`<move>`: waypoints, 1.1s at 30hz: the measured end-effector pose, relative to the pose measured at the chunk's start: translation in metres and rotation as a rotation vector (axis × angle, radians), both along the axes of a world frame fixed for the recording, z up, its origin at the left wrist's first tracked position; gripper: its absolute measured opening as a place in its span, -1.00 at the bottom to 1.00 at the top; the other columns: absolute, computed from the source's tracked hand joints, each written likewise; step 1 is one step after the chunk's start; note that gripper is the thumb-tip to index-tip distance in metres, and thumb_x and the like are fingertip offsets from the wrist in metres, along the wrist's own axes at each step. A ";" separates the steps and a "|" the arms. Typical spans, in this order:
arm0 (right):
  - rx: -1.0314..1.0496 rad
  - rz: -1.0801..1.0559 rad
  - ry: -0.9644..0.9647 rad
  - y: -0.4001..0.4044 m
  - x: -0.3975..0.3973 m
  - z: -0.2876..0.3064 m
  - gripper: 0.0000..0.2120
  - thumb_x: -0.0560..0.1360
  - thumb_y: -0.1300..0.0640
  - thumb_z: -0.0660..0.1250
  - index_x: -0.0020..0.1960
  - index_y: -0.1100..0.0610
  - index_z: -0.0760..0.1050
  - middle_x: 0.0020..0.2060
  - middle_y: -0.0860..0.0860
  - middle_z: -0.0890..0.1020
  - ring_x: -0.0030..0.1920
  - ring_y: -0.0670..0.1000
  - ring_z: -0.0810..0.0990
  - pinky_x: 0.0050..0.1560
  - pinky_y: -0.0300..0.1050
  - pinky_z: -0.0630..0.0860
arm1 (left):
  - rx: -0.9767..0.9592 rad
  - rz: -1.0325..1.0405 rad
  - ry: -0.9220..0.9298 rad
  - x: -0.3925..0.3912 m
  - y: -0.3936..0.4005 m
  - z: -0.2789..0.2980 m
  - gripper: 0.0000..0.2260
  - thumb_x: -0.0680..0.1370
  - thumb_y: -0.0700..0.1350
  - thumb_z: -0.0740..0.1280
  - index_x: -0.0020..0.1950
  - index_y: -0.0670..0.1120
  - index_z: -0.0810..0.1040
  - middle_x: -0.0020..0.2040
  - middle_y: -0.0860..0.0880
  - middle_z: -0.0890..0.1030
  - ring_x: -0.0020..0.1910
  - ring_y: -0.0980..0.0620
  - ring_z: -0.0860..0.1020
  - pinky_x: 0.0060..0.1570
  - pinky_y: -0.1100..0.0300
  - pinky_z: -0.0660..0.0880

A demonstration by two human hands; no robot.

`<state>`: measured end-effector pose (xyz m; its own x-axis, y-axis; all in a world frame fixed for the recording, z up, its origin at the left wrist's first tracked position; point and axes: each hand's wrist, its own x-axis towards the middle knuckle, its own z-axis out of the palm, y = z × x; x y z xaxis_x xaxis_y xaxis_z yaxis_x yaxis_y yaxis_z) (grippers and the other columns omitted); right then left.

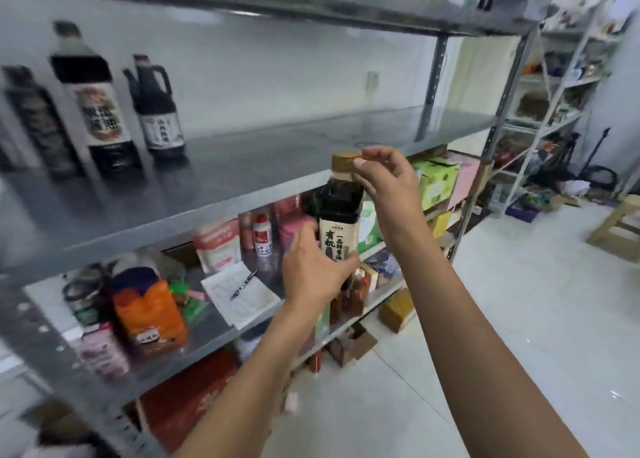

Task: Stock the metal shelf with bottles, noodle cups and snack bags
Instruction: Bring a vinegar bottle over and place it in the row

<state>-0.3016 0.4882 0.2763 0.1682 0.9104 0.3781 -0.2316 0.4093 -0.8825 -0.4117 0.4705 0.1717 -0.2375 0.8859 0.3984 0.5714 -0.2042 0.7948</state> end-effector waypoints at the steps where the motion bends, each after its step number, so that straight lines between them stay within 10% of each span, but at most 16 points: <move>1: 0.003 0.033 0.014 0.011 -0.008 0.007 -0.77 0.36 0.18 0.42 0.00 0.16 0.51 0.02 0.19 0.64 0.04 0.07 0.65 0.10 -0.11 0.56 | 0.006 0.038 0.003 -0.010 0.006 0.010 -0.53 0.24 0.18 0.53 -0.03 0.06 0.39 -0.12 0.11 0.55 -0.16 0.07 0.54 -0.14 0.05 0.53; 11: -0.059 0.312 0.210 0.131 -0.049 0.034 -0.80 0.63 0.24 0.13 -0.08 0.21 0.50 -0.20 0.10 0.65 -0.17 0.02 0.64 0.01 -0.11 0.59 | 0.148 0.237 0.021 -0.065 0.074 0.091 -0.55 0.19 0.21 0.51 -0.07 0.10 0.41 -0.11 0.13 0.57 -0.13 0.12 0.57 -0.11 0.01 0.55; 33: -0.261 0.440 -0.298 0.342 -0.149 0.019 -0.82 0.49 0.32 0.23 -0.22 0.15 0.53 -0.25 0.13 0.59 -0.18 0.09 0.54 -0.13 -0.03 0.49 | 0.039 0.666 -0.110 -0.153 0.286 0.108 -0.49 0.22 -0.04 0.60 0.01 -0.04 0.39 -0.08 0.02 0.59 -0.13 0.02 0.58 -0.22 0.15 0.54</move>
